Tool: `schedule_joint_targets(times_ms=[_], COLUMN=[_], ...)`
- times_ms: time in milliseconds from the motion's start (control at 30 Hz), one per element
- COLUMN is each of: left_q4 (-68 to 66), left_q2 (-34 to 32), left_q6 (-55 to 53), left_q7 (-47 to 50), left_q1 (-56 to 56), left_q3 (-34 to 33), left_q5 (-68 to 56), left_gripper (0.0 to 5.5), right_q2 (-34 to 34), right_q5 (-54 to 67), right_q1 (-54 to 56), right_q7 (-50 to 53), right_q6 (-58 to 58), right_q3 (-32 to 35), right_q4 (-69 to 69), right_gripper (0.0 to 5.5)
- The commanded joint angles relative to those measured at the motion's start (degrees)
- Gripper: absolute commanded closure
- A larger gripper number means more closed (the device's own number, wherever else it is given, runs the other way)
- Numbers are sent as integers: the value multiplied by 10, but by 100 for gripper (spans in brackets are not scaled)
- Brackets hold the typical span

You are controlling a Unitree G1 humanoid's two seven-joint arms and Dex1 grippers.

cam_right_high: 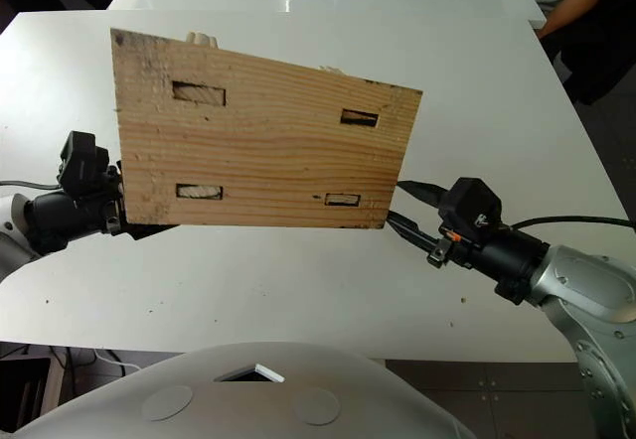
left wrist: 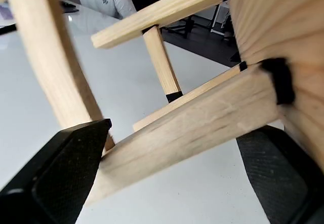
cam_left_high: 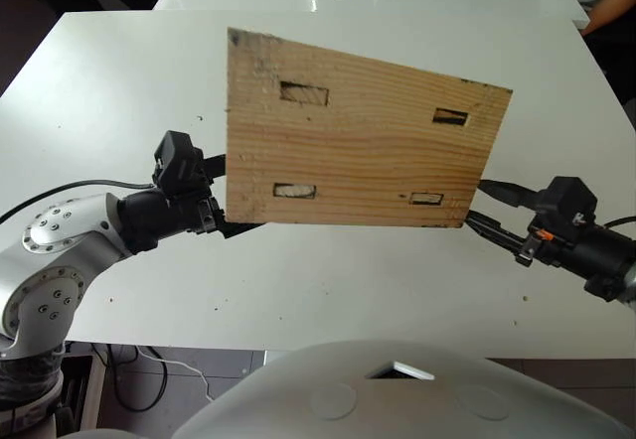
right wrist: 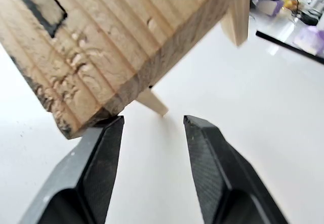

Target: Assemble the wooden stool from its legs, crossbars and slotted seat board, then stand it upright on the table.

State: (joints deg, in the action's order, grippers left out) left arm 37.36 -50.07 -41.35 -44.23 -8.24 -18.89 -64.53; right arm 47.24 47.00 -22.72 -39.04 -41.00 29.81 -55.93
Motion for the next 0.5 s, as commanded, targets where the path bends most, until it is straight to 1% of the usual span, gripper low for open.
schedule_joint_targets(times_ms=[33, 167, 267, 367, 433, 500], left_q4=[9, -24, -84, -122, -142, -159], left_q2=[-28, -37, -40, -28, -15, 2], left_q6=[-20, -8, 43, 96, 130, 148], left_q7=[6, -27, -70, -104, -110, -105], left_q1=[41, 21, -10, -39, -48, -42], left_q3=[-3, 15, 59, 103, 132, 146], left_q5=[-13, 40, 140, 215, 261, 287], left_gripper=[110, 110, 110, 110, 110, 110], right_q2=[54, 78, 81, 80, 80, 79], right_q5=[131, 162, 161, 126, 101, 72], right_q1=[72, 84, 78, 72, 73, 67], right_q7=[41, 69, 76, 73, 73, 70], right_q6=[-16, -29, -30, -24, -19, -13], right_q3=[52, 61, 52, 30, 12, -5], right_q4=[-19, -7, -7, -3, 7, 17], right_gripper=[332, 332, 332, 332, 332, 332])
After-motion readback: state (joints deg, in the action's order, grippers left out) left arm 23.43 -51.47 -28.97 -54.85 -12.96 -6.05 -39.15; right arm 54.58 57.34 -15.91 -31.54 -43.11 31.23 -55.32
